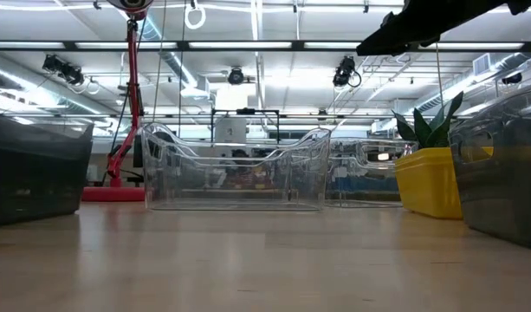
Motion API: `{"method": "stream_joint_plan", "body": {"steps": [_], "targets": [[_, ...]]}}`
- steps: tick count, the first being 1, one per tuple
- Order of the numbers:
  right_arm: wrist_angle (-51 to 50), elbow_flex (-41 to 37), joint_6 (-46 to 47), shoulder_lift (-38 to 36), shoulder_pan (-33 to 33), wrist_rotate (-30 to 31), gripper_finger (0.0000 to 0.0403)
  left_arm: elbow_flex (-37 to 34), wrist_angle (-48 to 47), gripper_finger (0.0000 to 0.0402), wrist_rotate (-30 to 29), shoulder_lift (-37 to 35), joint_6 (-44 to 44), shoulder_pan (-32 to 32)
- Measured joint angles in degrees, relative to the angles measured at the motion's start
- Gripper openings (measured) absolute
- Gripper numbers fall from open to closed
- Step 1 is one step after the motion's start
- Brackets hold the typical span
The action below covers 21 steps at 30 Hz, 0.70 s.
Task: Stack baskets by color
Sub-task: Stack the right black bin on top of the stacked black bins
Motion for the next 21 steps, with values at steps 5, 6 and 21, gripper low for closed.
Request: {"method": "stream_joint_plan", "body": {"steps": [5,6,21], "targets": [[-0.7,0.0,2.0,0.1,0.0,-3.5,0.0183,0.0,3.8,0.0188,-2.3,-0.1,4.8,2.9],[-1.2,0.0,2.7,0.4,0.2,-4.1,0.0183,0.0,4.6,0.0189,-3.3,-0.1,6.6,3.5],[-6.7,0.0,13.8,9.5,9.5,-2.7,0.0182,0.0,15.7,0.0166,-10.3,0.0,21.5,12.0]]}}
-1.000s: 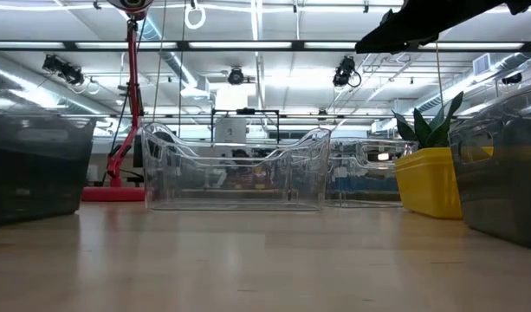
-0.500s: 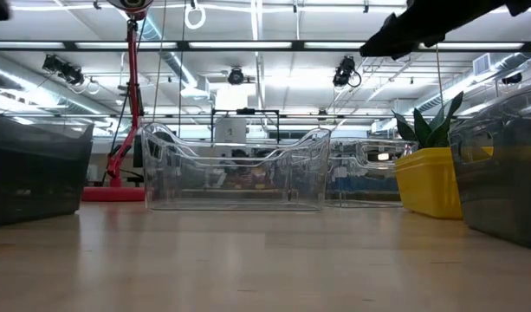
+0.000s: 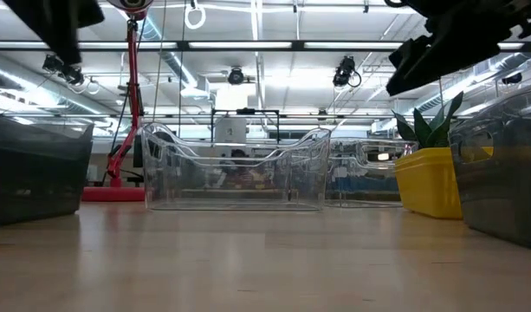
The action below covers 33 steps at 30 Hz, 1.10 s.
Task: Stack baskets by color
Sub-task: Stack the right black bin on top of the stacked black bins
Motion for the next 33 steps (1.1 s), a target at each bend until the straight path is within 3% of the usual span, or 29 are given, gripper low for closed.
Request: {"method": "stream_joint_plan", "body": {"steps": [11,17,23,29,33], "targets": [[-12.2,0.0,14.4,-0.4,5.6,-0.4,0.0182,0.0,7.6,0.0164,-0.7,0.0,14.7,5.5],[-13.9,0.7,19.2,0.4,8.1,-0.1,0.0182,0.0,13.7,0.0164,-0.7,0.0,25.7,7.9],[-15.2,4.3,19.6,4.6,9.6,2.2,0.0175,0.0,19.2,0.0164,-0.7,0.0,34.8,9.8],[-19.8,9.1,17.8,11.4,11.2,1.6,0.0173,0.0,19.3,0.0164,-0.7,0.1,35.9,10.8],[-23.8,13.8,13.6,15.5,12.1,5.3,0.0173,0.0,19.2,0.0164,-0.6,0.1,36.0,11.4]]}}
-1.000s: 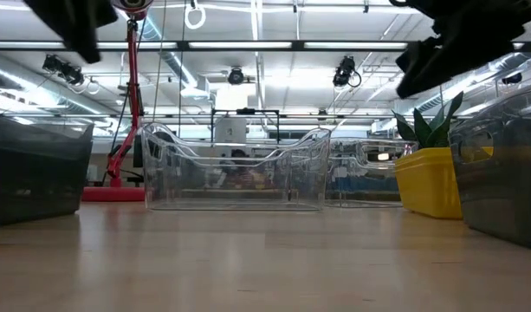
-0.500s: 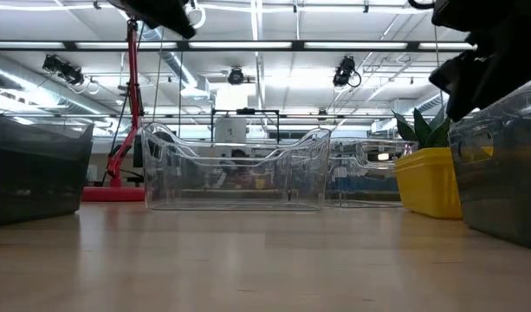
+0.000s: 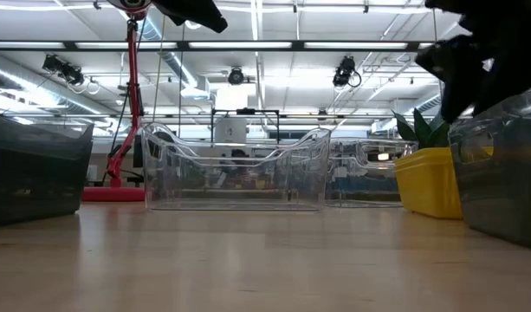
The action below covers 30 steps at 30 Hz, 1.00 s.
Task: Stack baskets by color
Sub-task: Stack the right black bin on top of the stacked black bins
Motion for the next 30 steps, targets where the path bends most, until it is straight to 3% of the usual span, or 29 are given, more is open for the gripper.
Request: {"method": "stream_joint_plan", "body": {"steps": [3,8,14,18,22,25,27,30], "targets": [[-2.7,2.9,-4.1,3.0,0.2,2.1,0.0173,0.0,-0.1,0.0164,0.1,0.0,0.0,0.1],[-5.9,6.9,-11.6,8.1,0.2,-0.7,0.0173,0.0,-0.3,0.0164,0.6,0.0,-0.4,-0.5],[-5.9,9.0,-22.0,13.7,0.0,0.2,0.0173,0.0,-0.6,0.0164,0.7,0.0,-0.6,-2.1],[-1.2,10.3,-26.6,17.1,-1.3,4.4,0.0173,0.0,-2.1,0.0164,2.5,0.0,-3.2,-2.7],[9.9,12.1,-31.3,19.9,-4.1,6.9,0.0173,0.0,-5.7,0.0164,3.9,0.0,-6.9,-2.7],[16.5,14.5,-30.6,21.2,-6.2,13.1,0.0173,0.0,-8.4,0.0164,3.9,0.0,-8.7,-2.7],[17.0,15.9,-29.1,21.1,-7.4,17.1,0.0173,0.0,-9.1,0.0164,4.3,0.0,-10.2,-2.7],[15.3,17.0,-28.8,19.2,-8.5,17.1,0.0173,0.0,-8.6,0.0164,5.6,0.0,-12.1,-2.7]]}}
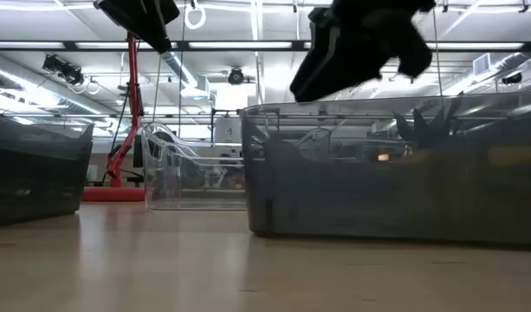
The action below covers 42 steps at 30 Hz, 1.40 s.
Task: Stack baskets by color
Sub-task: Stack the right black bin on top of the stacked black bins
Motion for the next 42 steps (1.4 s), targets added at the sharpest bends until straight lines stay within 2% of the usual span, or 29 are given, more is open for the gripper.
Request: {"method": "stream_joint_plan", "body": {"steps": [2,5,10,13,19,22,31,34,38,42], "targets": [[-1.2,0.1,-0.2,-2.1,0.0,-1.6,0.0173,0.0,0.2,0.0164,0.3,0.0,-1.1,0.0],[-6.6,0.2,0.2,-5.3,0.1,-7.1,0.0173,0.0,1.1,0.0164,-0.2,0.4,-1.9,0.0],[-17.2,0.2,5.5,-9.2,0.2,-14.4,0.0173,-0.1,6.5,0.0164,-2.7,2.3,-0.9,0.5],[-21.5,-0.9,8.9,-9.8,0.9,-14.5,0.0173,-0.1,11.7,0.0164,-3.9,4.5,1.7,0.7],[-21.3,-5.7,11.8,-10.3,2.3,-10.9,0.0173,-0.1,21.5,0.0167,-4.6,9.7,7.1,1.4],[-21.3,-6.9,13.0,-10.3,2.5,-10.4,0.0172,0.0,24.9,0.0183,-4.7,11.5,9.3,1.6],[-20.5,-7.8,14.2,-10.3,4.4,-16.6,0.0171,0.0,28.4,0.0247,-5.6,14.0,14.3,2.1],[-19.2,-7.8,14.7,-10.3,5.0,-16.8,0.0171,0.0,30.1,0.0263,-5.3,15.5,16.1,2.1],[-17.5,-7.8,14.9,-10.3,5.6,-18.2,0.0171,0.0,29.9,0.0269,-4.5,17.0,17.8,2.1],[-16.3,-7.8,15.7,-10.3,5.6,-19.6,0.0171,0.0,26.8,0.0256,-5.7,17.3,18.8,2.3]]}}
